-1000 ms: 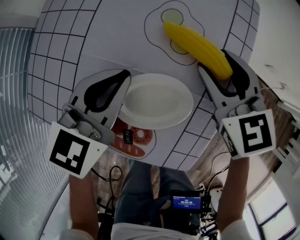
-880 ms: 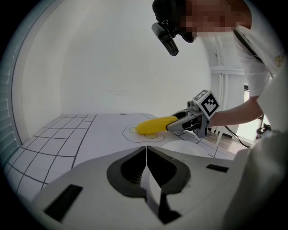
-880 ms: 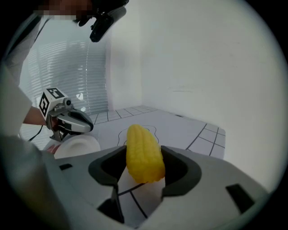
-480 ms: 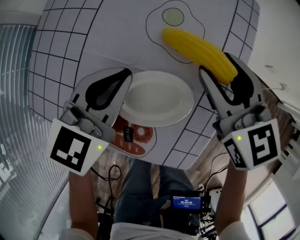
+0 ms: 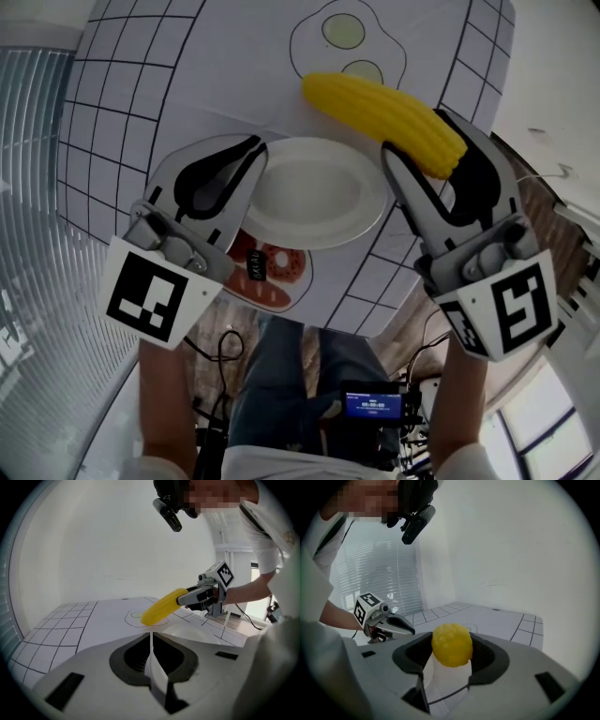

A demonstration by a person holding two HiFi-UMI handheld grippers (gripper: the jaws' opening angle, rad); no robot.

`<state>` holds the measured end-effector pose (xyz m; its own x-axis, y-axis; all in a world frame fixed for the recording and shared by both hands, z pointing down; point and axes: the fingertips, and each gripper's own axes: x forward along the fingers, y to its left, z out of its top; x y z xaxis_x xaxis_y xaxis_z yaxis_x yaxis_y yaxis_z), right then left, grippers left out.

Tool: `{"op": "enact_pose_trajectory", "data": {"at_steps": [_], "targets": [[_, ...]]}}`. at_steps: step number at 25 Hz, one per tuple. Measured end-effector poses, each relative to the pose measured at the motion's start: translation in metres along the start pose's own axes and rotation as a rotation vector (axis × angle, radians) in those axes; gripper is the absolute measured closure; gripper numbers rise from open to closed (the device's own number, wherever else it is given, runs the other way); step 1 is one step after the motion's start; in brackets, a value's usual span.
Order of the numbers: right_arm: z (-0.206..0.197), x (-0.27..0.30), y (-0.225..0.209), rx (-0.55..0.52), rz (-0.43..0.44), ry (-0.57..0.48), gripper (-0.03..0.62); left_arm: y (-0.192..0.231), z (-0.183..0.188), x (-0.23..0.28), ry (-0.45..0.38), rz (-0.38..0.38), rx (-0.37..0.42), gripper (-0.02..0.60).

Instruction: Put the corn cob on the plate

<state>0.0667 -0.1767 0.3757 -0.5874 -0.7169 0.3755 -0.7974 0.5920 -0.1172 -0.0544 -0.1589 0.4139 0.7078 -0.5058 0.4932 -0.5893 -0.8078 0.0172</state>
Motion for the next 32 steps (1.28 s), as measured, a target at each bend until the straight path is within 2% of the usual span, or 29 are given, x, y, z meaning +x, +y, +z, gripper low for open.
{"op": "enact_pose_trajectory", "data": {"at_steps": [2,3,4,5,7,11,17,19,24,32], "targets": [[0.004,-0.001,0.005,0.010,0.011,-0.014,0.355,-0.004,0.000,0.000,0.006,-0.010,0.037,0.566],[0.007,-0.001,0.007,0.013,0.017,-0.020,0.355,-0.008,0.000,0.000,0.006,-0.027,0.054,0.536],[0.009,-0.001,0.009,0.017,0.023,-0.026,0.356,-0.011,0.001,0.000,0.007,-0.047,0.071,0.464],[0.011,-0.002,0.010,0.020,0.029,-0.030,0.356,-0.013,0.001,0.000,0.009,-0.058,0.087,0.425],[0.015,-0.003,0.014,0.037,0.044,-0.046,0.356,-0.013,0.000,0.001,0.015,-0.053,0.125,0.422],[0.024,-0.002,0.030,0.152,0.113,-0.097,0.356,-0.010,-0.001,-0.003,0.022,-0.030,0.168,0.420],[0.017,-0.003,0.044,0.145,0.163,-0.079,0.356,-0.015,0.001,-0.009,0.016,-0.045,0.233,0.419],[0.015,-0.003,0.046,0.180,0.179,-0.083,0.356,-0.018,0.003,-0.012,-0.004,-0.062,0.218,0.417],[0.011,-0.007,0.049,0.244,0.219,-0.075,0.356,-0.016,0.001,-0.022,-0.029,-0.077,0.114,0.417],[0.002,-0.005,0.057,0.319,0.278,-0.037,0.358,-0.015,-0.008,-0.029,0.002,-0.064,0.110,0.417]]}}
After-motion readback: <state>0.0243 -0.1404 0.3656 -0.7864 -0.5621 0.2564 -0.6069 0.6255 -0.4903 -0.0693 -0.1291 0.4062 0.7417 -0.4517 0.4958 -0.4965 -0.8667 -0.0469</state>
